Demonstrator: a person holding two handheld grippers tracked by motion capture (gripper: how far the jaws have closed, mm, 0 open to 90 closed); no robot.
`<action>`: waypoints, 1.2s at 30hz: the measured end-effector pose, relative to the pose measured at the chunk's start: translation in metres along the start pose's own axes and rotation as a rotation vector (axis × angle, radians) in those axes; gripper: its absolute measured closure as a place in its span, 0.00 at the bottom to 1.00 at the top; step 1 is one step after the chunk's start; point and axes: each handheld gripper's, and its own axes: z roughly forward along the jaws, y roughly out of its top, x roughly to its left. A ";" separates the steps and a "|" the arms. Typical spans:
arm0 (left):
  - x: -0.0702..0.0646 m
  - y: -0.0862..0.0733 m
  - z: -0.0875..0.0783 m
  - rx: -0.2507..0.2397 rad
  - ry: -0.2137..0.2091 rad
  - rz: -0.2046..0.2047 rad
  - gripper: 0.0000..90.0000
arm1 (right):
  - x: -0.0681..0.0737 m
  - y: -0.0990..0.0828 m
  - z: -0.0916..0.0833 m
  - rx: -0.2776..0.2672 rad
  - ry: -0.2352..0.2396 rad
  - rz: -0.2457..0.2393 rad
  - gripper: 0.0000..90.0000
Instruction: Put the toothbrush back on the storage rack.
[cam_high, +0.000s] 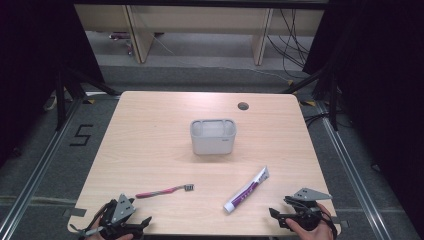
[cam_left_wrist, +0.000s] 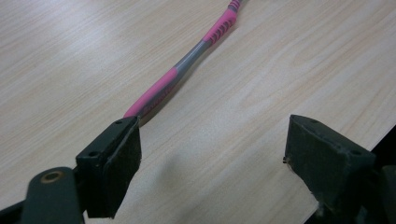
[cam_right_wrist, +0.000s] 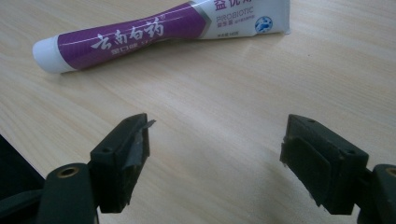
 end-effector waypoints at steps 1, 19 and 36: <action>0.000 0.000 0.000 0.000 -0.001 -0.003 0.20 | -0.001 -0.001 0.001 -0.016 -0.007 -0.014 0.26; 0.001 0.005 0.002 -0.010 0.009 0.011 0.21 | -0.001 0.000 0.000 -0.025 -0.008 0.002 0.27; 0.002 0.014 0.008 0.000 -0.016 0.006 0.21 | -0.002 0.000 0.001 -0.021 0.015 -0.006 0.27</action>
